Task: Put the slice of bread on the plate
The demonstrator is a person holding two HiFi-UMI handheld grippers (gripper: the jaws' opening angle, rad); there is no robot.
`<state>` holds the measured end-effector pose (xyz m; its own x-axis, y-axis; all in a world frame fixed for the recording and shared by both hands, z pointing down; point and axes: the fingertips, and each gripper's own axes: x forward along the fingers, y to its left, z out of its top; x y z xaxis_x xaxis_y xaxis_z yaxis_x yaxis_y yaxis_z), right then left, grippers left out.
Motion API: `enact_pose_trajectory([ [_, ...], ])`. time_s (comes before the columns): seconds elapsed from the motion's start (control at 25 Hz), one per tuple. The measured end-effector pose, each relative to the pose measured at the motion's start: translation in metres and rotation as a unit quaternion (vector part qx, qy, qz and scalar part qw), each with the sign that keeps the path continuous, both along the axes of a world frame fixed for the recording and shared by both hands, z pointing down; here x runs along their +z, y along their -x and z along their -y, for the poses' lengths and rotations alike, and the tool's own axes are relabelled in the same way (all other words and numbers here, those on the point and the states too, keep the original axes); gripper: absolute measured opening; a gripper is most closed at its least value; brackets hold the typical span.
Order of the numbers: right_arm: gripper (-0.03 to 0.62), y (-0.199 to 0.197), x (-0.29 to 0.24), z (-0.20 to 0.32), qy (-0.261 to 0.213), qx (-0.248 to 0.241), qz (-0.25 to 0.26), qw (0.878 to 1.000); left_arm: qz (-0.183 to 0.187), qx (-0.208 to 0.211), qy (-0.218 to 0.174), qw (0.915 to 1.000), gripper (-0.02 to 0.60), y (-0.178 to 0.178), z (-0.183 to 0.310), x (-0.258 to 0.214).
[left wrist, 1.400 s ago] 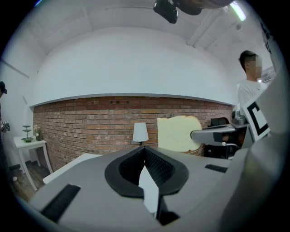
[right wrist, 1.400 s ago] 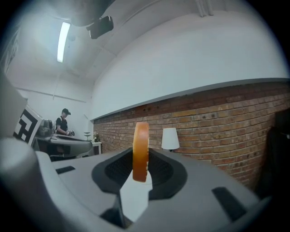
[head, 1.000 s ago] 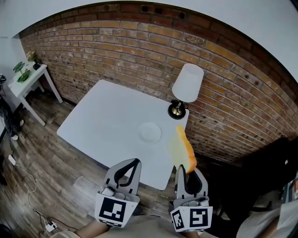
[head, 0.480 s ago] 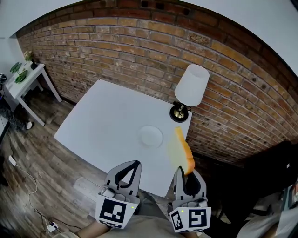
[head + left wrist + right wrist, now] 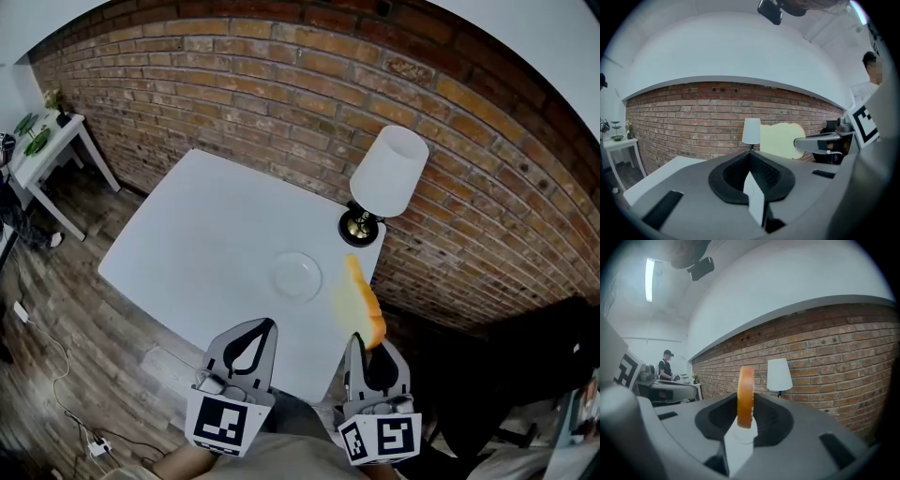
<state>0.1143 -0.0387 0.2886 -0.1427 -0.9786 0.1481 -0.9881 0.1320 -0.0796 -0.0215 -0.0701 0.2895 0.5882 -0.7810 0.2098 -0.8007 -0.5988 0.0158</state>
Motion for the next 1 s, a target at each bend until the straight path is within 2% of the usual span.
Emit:
enact_pose_trajectory([
  [0.52,0.094,0.010,0.043,0.050,0.042,-0.046,0.034,0.998,0.008,-0.011,0.011,0.9998,0.009,-0.005,0.039,0.021],
  [1.0,0.094,0.016,0.073,0.079,0.079,-0.070,0.057,0.993,0.013,-0.005,0.018,0.9998,0.009,-0.010,0.068,0.032],
])
